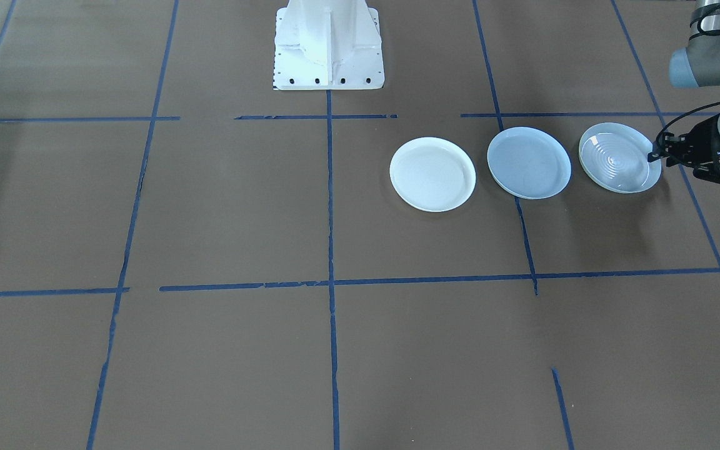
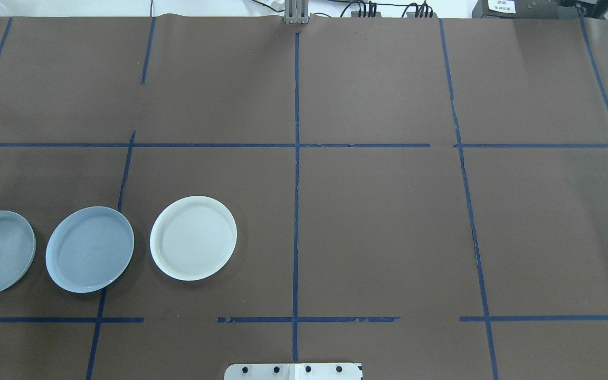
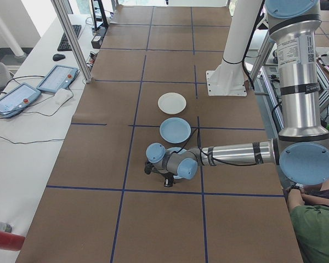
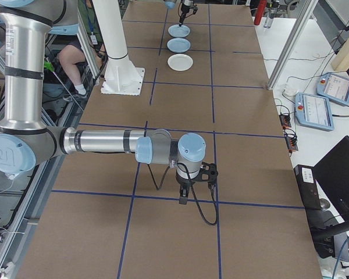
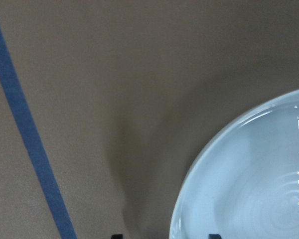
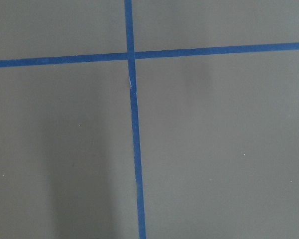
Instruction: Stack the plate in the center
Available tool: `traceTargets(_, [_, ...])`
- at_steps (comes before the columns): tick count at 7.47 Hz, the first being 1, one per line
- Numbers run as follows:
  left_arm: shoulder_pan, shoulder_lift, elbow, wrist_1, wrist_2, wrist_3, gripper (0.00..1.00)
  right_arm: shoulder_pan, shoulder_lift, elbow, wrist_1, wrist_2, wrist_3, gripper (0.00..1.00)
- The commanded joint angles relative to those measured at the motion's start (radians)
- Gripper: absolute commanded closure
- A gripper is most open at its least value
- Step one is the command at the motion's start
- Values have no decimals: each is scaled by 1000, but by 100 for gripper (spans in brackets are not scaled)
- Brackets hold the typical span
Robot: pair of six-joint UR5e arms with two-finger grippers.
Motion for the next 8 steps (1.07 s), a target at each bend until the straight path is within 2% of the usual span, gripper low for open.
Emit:
traceTargets(1, [1,-2,0,0,-2,-1,93,1,0,0,0,0,0,0])
traceTargets(2, [1,-2,0,4,-2,0,100,0,0,0,0,0,0,0])
traceTargets(5, [-4,6,6,10,-2,7,100,0,0,0,0,0,0,0])
traceTargets(6, [-14,4,-1,51,-15,8,100,0,0,0,0,0,0,0])
traceTargets(7, [-80,-2,-5,81,-91,13,100,0,0,0,0,0,0,0])
traceTargets(8, [-143,-10,-15,85,-136,19,100,0,0,0,0,0,0,0])
